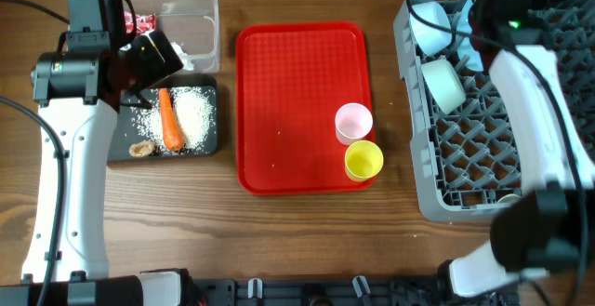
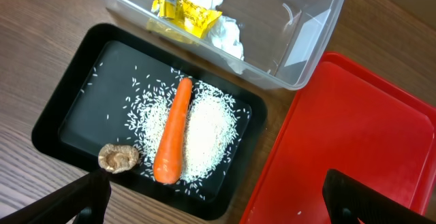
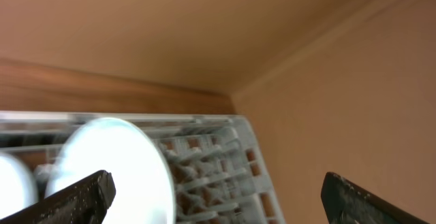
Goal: Sort waste into correct bins and load items into the dishwasher rack
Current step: 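Reach the left gripper to the pink cup and grasp it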
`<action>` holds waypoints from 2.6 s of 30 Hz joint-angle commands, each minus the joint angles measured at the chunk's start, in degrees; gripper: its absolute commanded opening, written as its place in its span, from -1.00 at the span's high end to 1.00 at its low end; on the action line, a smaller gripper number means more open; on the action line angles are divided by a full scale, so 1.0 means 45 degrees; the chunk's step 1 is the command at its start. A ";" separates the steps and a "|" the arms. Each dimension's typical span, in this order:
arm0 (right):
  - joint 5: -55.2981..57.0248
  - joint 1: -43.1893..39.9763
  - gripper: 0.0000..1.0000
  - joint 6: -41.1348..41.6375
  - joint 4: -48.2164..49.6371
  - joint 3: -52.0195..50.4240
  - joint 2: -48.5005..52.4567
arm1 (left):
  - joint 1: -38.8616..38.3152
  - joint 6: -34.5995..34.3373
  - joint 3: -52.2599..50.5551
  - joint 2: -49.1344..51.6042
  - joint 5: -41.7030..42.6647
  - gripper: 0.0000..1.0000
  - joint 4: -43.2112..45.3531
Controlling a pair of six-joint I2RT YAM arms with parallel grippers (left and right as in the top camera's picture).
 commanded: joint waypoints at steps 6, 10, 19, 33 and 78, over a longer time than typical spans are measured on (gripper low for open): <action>-0.9933 0.2385 -1.00 0.6649 -0.6989 0.0136 -0.2856 | 0.0044 -0.0015 0.0063 -0.0029 -0.0126 -1.00 0.0049; -1.0933 0.2390 -0.99 0.6892 -0.9355 0.0121 -0.2735 | 0.0044 -0.0015 0.0063 -0.0029 -0.0126 -1.00 0.0049; -1.0418 0.0704 -0.99 0.7689 -0.9729 0.0175 -0.3876 | 0.0044 -0.0015 0.0063 -0.0029 -0.0126 -1.00 0.0083; -1.0656 -0.4493 -1.00 0.7480 -1.0890 0.0155 -0.5639 | -0.0826 0.0024 0.0039 0.1127 0.6329 -0.97 0.2987; -1.4392 -0.4439 -0.99 0.7048 -1.1302 0.0107 -0.5168 | -0.5833 -0.0724 0.0068 0.4881 0.7383 0.92 0.3764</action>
